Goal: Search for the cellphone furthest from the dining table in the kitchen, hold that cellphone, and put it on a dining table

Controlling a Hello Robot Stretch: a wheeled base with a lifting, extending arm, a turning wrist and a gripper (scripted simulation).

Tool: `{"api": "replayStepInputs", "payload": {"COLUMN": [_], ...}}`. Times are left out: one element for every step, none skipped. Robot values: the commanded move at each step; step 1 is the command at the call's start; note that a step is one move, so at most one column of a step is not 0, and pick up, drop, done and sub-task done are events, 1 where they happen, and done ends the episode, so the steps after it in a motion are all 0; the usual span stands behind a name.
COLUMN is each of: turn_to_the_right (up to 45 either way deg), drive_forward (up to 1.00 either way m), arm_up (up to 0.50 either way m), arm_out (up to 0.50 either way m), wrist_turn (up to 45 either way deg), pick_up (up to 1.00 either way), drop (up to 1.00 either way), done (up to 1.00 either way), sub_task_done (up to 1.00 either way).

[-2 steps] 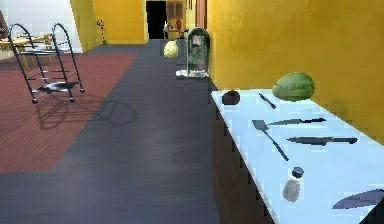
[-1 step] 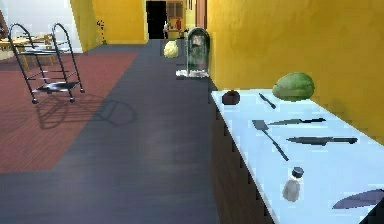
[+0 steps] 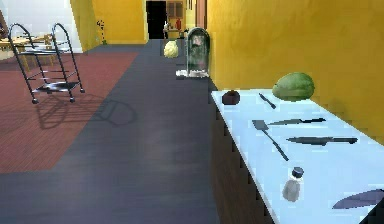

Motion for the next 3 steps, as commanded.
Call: {"api": "replayStepInputs", "payload": {"turn_to_the_right": [0.0,0.0,0.0], "drive_forward": [0.0,0.0,0.0], "arm_up": [0.0,0.0,0.0], "arm_out": [0.0,0.0,0.0], "wrist_turn": [45.0,45.0,45.0], "pick_up": [0.0,0.0,0.0], "drop": [0.0,0.0,0.0], "done": [0.0,0.0,0.0], "sub_task_done": [0.0,0.0,0.0]}}
